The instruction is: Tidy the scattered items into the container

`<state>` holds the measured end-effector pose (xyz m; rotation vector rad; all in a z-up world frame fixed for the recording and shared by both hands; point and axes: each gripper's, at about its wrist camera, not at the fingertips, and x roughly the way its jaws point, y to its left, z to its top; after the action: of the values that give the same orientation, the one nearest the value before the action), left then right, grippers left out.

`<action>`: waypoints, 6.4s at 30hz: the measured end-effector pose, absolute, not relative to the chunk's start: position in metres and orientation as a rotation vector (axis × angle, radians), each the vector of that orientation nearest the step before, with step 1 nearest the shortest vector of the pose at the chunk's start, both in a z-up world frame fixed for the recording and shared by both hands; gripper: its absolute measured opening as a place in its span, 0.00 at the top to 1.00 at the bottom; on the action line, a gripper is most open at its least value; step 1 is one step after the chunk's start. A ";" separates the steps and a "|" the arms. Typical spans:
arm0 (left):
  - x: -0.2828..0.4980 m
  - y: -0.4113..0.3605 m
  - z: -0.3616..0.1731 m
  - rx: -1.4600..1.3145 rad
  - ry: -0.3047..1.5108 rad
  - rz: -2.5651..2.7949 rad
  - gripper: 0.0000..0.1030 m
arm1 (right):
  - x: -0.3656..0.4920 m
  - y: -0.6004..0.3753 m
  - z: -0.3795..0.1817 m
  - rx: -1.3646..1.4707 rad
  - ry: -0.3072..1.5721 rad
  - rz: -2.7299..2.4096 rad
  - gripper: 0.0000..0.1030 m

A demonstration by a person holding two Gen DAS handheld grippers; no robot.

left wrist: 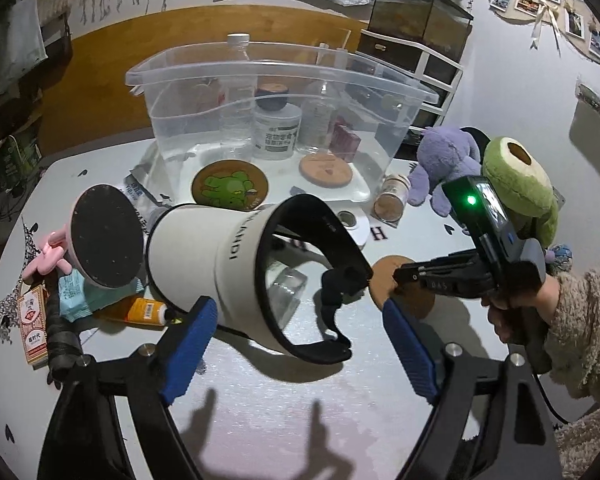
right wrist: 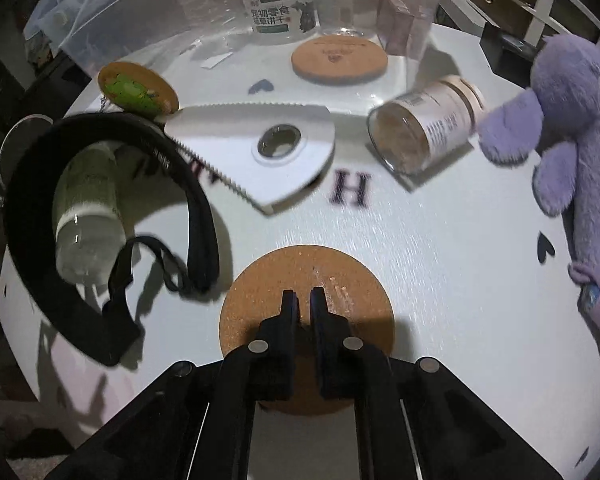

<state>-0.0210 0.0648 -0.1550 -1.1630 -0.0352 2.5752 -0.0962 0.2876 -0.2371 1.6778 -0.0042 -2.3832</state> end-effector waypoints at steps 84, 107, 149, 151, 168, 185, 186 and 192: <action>0.052 0.279 -0.262 -0.961 0.523 1.698 0.44 | 0.241 0.418 -0.281 1.199 -2.380 -2.532 0.39; 0.098 0.301 -0.263 -0.920 0.570 1.535 0.44 | 0.239 0.420 -0.291 1.196 -2.361 -2.442 0.57; -0.078 0.098 -0.132 -0.896 0.028 2.252 0.29 | -0.086 0.397 0.007 0.882 -1.093 -2.654 0.91; -0.088 0.083 -0.129 -0.904 -0.014 2.303 0.29 | -0.129 0.384 0.009 0.991 -0.978 -2.631 0.91; -0.117 0.003 -0.137 -0.981 -0.207 2.568 0.29 | -0.322 0.253 -0.088 1.844 0.085 -2.264 0.91; -0.135 -0.003 -0.149 -1.052 -0.262 2.585 0.29 | -0.358 0.212 -0.165 2.011 0.421 -1.826 0.91; -0.136 -0.002 -0.149 -1.056 -0.259 2.583 0.29 | -0.359 0.212 -0.168 2.021 0.448 -1.829 0.91; -0.140 0.003 -0.152 -1.068 -0.246 2.564 0.29 | -0.374 0.228 -0.179 2.101 0.499 -1.893 0.86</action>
<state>-0.1395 0.0025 -0.1518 -1.0677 -0.2463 2.5641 -0.3738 0.2275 -0.1790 2.1005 0.4994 -1.8931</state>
